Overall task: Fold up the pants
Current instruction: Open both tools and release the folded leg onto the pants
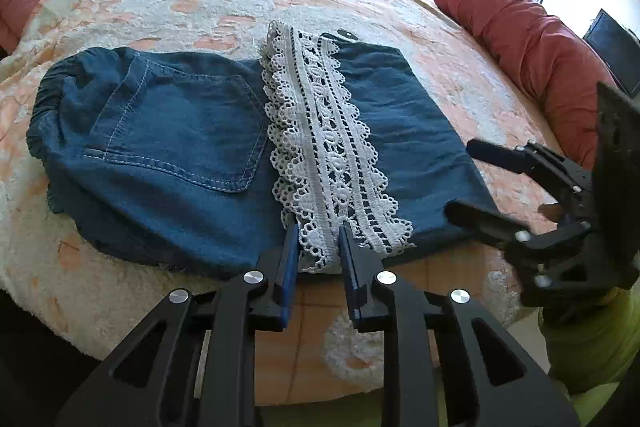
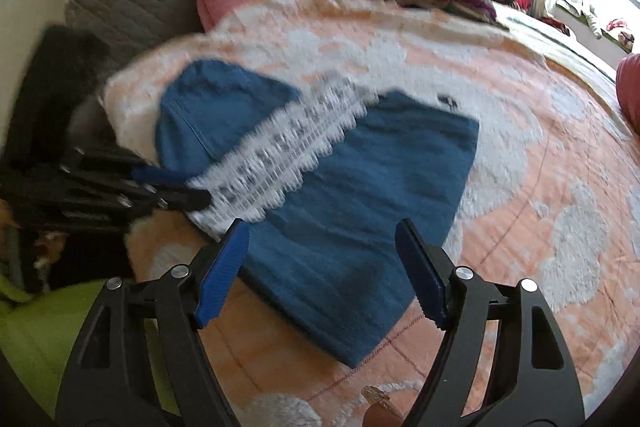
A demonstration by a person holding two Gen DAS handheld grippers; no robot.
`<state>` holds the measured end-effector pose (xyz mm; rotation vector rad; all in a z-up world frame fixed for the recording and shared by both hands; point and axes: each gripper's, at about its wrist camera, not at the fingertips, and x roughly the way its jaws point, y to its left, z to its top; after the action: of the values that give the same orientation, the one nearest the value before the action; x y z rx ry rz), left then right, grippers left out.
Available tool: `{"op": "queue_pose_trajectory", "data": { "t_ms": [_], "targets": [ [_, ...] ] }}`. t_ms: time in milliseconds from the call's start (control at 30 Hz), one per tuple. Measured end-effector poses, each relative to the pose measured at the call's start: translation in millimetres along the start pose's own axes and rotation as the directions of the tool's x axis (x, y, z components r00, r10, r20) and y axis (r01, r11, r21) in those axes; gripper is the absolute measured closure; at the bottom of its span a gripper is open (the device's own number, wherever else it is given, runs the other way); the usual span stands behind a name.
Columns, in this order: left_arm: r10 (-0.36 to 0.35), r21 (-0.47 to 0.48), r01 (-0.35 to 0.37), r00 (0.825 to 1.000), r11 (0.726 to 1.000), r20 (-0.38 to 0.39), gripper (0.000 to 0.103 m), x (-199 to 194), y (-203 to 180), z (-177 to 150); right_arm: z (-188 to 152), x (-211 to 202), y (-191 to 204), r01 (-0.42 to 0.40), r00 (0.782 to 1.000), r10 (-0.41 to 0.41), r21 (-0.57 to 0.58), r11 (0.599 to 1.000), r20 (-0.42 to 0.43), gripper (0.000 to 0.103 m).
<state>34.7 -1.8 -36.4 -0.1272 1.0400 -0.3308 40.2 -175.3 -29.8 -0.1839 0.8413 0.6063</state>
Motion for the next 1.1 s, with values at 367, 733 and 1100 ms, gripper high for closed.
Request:
{"op": "queue_pose_trajectory", "data": {
  "t_ms": [367,733,1100],
  "targets": [
    [0.000,-0.009,0.000,1.000,1.000,0.003,0.070,1,2,-1,-14,9,-12,-0.013,0.999,0.015,0.061,0.998,-0.035,0.037],
    [0.009,-0.001,-0.009,1.000,1.000,0.021,0.046,-9,-2,0,-15,-12,-24,-0.017,1.000,0.015,0.107,0.994,0.014,0.033],
    [0.056,-0.007,-0.055,0.995,0.998,0.080,0.025,-35,2,1,-3,-36,-27,0.000,0.996,-0.010,0.118,0.993,0.087,0.022]
  ]
}}
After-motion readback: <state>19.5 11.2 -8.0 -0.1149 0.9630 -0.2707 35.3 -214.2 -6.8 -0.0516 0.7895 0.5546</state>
